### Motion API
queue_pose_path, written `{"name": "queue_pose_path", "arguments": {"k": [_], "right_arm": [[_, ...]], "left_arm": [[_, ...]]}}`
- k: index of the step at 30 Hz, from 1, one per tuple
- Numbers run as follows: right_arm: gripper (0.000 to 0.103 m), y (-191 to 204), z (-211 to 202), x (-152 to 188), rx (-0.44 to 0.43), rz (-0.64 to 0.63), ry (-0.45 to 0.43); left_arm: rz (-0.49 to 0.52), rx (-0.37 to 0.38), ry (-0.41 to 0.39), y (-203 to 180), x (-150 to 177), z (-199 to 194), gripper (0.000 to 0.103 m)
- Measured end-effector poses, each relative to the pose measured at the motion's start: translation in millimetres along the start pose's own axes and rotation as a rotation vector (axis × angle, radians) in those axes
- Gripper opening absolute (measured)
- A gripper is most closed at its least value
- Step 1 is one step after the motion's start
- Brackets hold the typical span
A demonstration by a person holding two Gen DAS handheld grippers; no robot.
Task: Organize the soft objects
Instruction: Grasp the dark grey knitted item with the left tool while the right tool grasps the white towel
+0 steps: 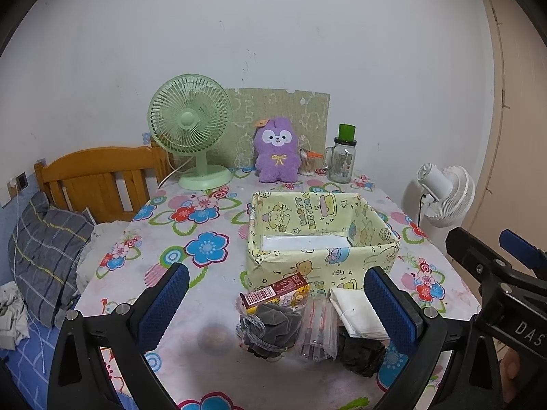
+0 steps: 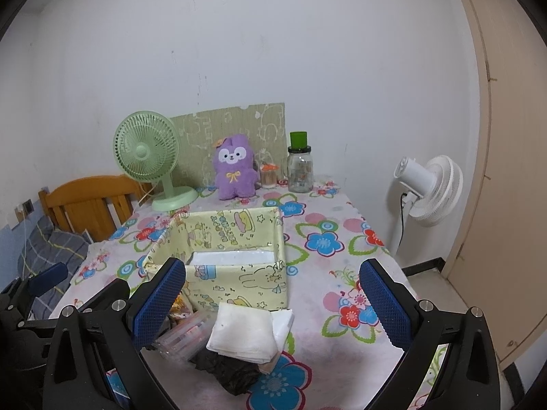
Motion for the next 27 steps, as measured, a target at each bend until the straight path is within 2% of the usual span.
{"name": "queue_pose_path", "arguments": {"k": [22,27], "right_arm": [[0.103,18.2,51.4,32.9,-0.038,-0.005,0.126],[0.103,22.3,66.4,40.7,-0.035,-0.010,0.164]], "left_arm": [[0.006,0.019,0.106,7.7,33.1,46.6,0.101],[-0.001,0.017,0.145,11.0,41.5,58.1,0.095]]}}
Point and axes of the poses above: each gripper's, at about its wrist camera, not at the fingertips, and z roughly the way its jaws point, y to its left, x to its underside, the point moved 4 cm from there along z, roughly the way its jaws point, and after that the axes turned 4 degrees about -z, right-handed, at the moved point
